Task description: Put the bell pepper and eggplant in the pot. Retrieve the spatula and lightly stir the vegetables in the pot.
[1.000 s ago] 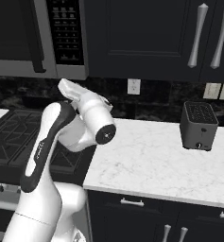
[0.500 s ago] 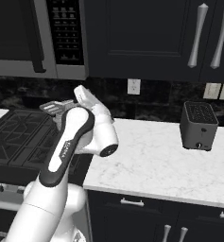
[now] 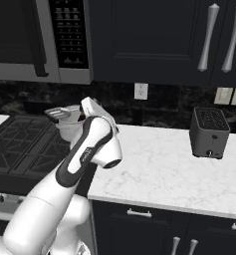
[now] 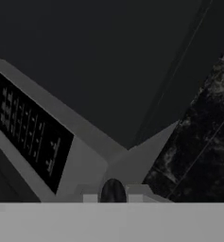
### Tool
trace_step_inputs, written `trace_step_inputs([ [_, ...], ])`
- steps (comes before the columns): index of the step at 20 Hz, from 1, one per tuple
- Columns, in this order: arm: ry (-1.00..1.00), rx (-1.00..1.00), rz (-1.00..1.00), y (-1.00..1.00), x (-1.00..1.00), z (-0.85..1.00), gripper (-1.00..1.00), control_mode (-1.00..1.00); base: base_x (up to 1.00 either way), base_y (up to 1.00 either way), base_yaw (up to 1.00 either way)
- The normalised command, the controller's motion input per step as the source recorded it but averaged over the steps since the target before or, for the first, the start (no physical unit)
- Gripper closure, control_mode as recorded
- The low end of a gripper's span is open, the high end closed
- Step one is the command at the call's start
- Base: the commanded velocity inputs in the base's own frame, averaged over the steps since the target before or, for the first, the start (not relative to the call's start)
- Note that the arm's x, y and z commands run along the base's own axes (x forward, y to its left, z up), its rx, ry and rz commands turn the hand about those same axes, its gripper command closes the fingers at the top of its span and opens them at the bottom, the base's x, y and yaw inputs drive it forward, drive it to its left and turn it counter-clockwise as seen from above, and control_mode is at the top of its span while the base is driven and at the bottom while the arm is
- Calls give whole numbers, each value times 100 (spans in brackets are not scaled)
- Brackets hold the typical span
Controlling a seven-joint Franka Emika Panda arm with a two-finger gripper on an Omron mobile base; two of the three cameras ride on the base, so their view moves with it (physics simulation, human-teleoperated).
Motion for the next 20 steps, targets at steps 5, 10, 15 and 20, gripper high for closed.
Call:
trace_step_inputs([
  [5,-11,-1,0,15,41,-3,100,-100,0,0,0],
  [10,-2,-9,-1,28,55,-15,100,-100,0,0,0],
  [15,-3,-11,0,29,58,-5,100,-100,0,0,0],
  [20,-2,-12,-2,24,55,-5,100,-100,0,0,0],
])
